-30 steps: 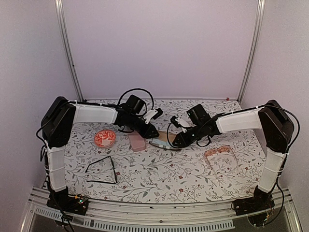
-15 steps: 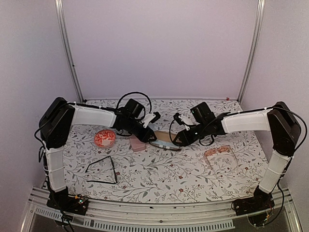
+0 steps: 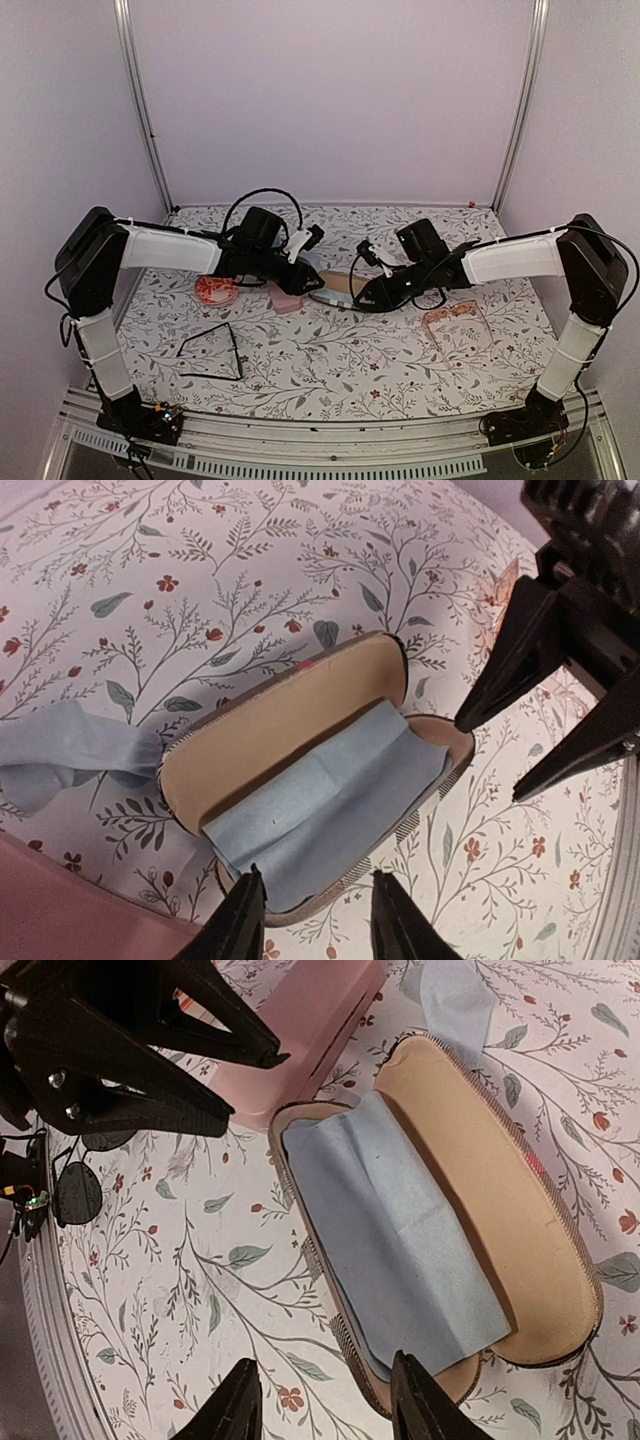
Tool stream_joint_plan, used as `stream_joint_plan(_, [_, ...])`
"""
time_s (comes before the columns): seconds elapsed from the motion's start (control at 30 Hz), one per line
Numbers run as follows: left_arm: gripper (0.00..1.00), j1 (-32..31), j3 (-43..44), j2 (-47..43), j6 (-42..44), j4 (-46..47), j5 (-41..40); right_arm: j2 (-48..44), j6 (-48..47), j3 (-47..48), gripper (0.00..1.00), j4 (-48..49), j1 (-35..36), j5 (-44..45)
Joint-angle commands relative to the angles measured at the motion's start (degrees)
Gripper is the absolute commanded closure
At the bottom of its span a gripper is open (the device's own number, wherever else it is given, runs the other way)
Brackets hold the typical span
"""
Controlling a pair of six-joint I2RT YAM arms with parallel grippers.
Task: Organize the sunglasses
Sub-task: Place the folded cleaning cloth in the sunglasses case, then adjust the opened sunglasses case at the center of the board.
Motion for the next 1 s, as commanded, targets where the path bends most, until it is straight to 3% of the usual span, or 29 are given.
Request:
stream_joint_plan(0.0, [0.62,-0.7,-1.2,0.8,-1.8,5.2,0.6,0.8,0.9,-1.1,0.57,2.6,0.9,-2.0])
stream_joint_plan(0.43, [0.76,-2.1,-3.6,4.5,-2.2,8.8,1.7,2.6,2.3,-3.1,0.74,4.5,2.2,-2.8])
stream_joint_plan(0.97, [0.87,-4.5,-9.7,3.0,-2.0,10.0,0.9,-6.0,6.2,-8.6,0.74,6.0,3.0,-0.7])
